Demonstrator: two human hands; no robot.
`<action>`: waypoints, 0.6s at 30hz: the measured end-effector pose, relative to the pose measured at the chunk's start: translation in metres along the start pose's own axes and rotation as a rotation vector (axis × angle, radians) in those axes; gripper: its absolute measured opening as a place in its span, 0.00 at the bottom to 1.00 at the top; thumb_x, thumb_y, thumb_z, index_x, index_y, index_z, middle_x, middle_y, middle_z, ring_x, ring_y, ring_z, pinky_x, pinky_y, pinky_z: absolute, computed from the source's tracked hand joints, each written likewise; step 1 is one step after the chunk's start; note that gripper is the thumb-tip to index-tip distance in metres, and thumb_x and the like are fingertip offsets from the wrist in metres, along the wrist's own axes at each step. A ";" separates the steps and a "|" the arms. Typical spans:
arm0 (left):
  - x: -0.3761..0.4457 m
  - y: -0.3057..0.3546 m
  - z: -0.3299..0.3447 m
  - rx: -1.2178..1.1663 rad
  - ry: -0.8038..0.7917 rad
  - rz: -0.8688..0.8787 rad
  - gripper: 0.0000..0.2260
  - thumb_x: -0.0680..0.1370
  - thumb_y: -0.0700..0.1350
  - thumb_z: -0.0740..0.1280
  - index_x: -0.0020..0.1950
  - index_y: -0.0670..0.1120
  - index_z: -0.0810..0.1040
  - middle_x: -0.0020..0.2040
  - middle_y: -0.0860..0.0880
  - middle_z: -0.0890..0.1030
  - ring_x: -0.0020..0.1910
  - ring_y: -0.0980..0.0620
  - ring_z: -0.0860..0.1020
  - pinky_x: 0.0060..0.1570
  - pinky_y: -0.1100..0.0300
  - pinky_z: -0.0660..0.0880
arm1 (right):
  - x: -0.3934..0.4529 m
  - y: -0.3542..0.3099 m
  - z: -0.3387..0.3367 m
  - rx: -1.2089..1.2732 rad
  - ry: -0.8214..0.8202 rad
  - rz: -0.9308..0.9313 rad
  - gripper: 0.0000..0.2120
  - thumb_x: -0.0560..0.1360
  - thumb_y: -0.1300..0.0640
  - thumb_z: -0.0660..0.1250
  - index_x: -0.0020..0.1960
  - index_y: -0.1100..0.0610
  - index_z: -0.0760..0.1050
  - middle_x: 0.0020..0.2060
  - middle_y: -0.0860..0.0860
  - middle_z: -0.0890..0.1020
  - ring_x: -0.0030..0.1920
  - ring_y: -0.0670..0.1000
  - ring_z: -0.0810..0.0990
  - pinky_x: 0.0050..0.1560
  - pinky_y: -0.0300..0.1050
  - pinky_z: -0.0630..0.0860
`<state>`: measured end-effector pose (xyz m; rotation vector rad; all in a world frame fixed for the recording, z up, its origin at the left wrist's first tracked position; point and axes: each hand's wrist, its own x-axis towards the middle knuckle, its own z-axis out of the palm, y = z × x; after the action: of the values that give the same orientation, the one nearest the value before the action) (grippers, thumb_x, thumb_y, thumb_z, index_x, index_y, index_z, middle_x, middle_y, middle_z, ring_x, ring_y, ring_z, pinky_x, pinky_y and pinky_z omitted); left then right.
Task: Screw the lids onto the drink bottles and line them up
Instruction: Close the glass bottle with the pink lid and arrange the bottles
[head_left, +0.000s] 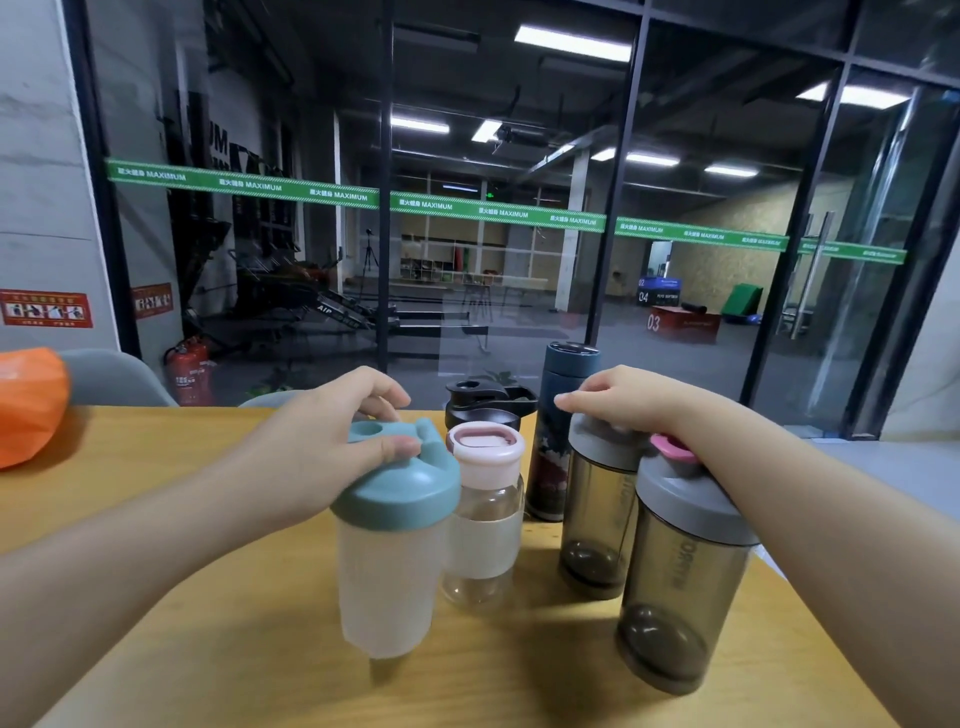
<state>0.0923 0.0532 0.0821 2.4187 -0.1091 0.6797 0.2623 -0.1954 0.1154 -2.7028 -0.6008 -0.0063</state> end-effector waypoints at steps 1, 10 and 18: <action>-0.002 0.005 0.002 -0.010 -0.006 0.013 0.10 0.73 0.52 0.70 0.50 0.59 0.72 0.48 0.62 0.78 0.50 0.64 0.74 0.47 0.68 0.69 | 0.000 0.001 0.000 -0.021 -0.024 -0.002 0.18 0.74 0.38 0.63 0.51 0.52 0.77 0.46 0.51 0.80 0.45 0.49 0.78 0.42 0.42 0.73; -0.014 0.031 0.033 -0.057 -0.070 0.090 0.11 0.73 0.51 0.70 0.50 0.60 0.70 0.50 0.61 0.76 0.55 0.63 0.72 0.50 0.72 0.67 | 0.008 0.002 -0.002 -0.190 -0.069 -0.002 0.20 0.68 0.40 0.71 0.52 0.52 0.73 0.49 0.52 0.78 0.49 0.52 0.77 0.47 0.45 0.72; -0.017 0.038 0.056 -0.082 -0.100 0.097 0.12 0.74 0.52 0.70 0.54 0.58 0.70 0.53 0.61 0.73 0.55 0.67 0.69 0.50 0.76 0.65 | 0.011 0.001 -0.003 -0.200 -0.059 0.032 0.34 0.68 0.32 0.66 0.65 0.53 0.68 0.60 0.52 0.76 0.57 0.54 0.74 0.58 0.50 0.71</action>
<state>0.0938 -0.0112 0.0565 2.3804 -0.2914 0.5851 0.2731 -0.1924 0.1184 -2.9144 -0.6035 0.0230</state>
